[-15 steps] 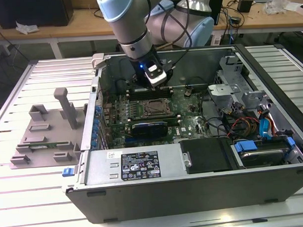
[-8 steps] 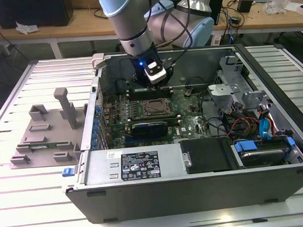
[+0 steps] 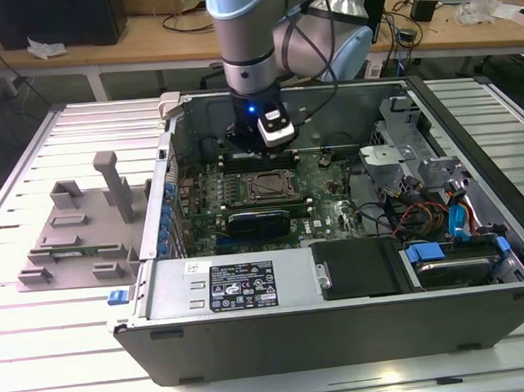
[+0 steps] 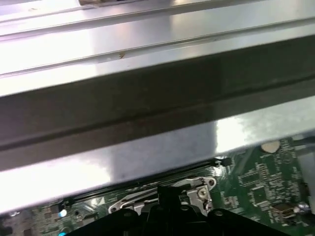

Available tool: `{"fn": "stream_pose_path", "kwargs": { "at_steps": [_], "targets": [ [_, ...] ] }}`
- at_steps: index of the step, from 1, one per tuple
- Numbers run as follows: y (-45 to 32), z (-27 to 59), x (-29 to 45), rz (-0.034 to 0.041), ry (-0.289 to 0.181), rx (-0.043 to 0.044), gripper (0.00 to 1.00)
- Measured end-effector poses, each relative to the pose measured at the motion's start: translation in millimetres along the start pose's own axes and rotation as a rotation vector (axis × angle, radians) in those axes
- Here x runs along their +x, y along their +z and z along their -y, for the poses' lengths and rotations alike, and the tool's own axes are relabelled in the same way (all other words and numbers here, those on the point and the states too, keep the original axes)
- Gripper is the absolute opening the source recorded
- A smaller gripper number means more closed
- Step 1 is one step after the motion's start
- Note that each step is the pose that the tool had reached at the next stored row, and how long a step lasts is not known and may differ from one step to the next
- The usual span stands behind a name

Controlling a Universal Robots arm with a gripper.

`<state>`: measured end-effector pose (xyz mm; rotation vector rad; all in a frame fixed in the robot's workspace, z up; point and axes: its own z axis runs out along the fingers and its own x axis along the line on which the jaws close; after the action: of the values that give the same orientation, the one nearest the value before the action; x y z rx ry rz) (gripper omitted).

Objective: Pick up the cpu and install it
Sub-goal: 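Install the first cpu locking lever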

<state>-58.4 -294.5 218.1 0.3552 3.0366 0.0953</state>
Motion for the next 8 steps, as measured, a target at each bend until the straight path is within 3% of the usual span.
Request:
{"fn": "stream_pose_path", "kwargs": {
  "at_steps": [2, 5, 8],
  "targets": [
    [0.4, -0.8, -3.6, -0.0380, 0.002, 0.0094, 0.11],
    [0.3, 0.6, -4.2, -0.0424, 0.002, 0.0106, 0.11],
    [-0.1, 8.8, -6.0, -0.0424, 0.002, 0.0105, 0.11]
  ]
}}
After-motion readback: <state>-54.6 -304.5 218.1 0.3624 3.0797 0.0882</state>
